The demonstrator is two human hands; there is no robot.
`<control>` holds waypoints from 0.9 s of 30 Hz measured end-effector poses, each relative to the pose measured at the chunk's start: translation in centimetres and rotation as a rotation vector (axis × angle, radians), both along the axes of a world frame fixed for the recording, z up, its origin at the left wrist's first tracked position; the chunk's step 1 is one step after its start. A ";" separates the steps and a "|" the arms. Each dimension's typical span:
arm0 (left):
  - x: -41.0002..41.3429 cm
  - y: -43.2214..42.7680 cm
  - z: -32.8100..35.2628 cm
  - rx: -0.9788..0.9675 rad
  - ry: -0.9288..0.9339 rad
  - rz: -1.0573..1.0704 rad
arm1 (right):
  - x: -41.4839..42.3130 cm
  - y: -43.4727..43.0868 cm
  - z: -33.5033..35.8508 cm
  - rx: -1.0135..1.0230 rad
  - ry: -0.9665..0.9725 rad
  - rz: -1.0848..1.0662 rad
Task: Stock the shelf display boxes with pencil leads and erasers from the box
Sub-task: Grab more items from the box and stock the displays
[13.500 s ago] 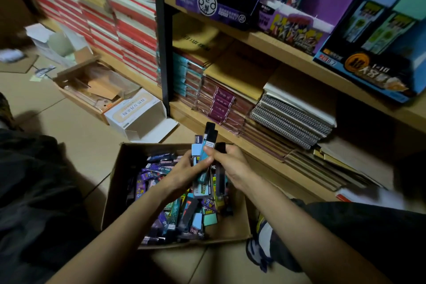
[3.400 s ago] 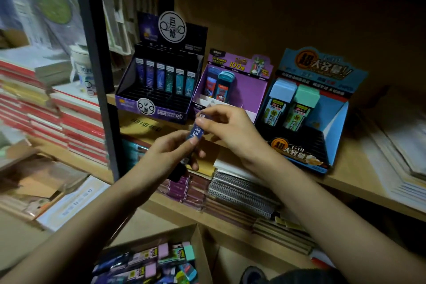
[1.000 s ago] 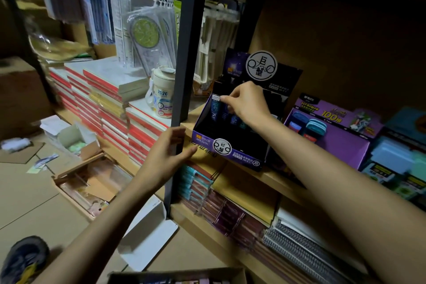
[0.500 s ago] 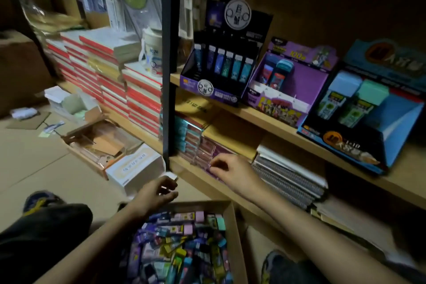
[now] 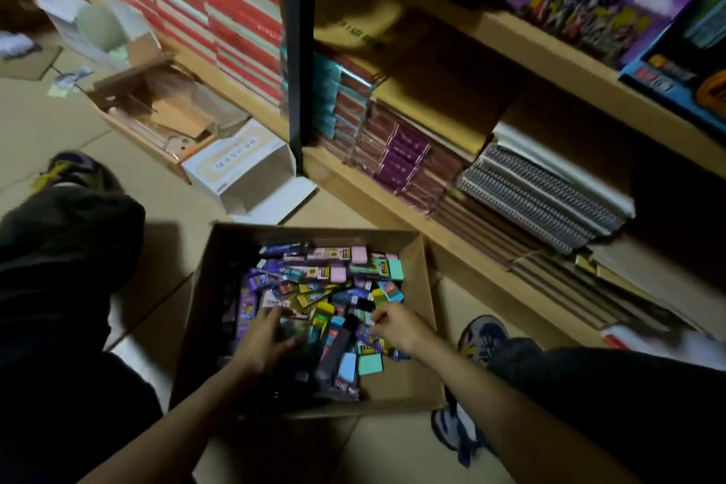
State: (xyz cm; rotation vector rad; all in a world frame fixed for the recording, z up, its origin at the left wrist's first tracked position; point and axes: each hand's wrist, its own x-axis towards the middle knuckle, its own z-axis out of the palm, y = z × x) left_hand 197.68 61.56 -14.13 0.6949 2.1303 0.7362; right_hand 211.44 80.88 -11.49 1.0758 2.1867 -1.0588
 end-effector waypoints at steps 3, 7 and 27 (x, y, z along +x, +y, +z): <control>0.3 -1.3 -1.9 -0.059 -0.069 -0.027 | 0.5 -1.3 -2.6 -0.081 -0.097 -0.064; 1.1 -0.8 -3.4 -0.063 -0.105 0.110 | 0.3 -3.4 -5.0 -0.105 -0.098 -0.241; 4.4 2.9 -3.2 -0.054 -0.306 0.170 | 0.3 -7.3 -5.7 -0.478 0.270 -0.941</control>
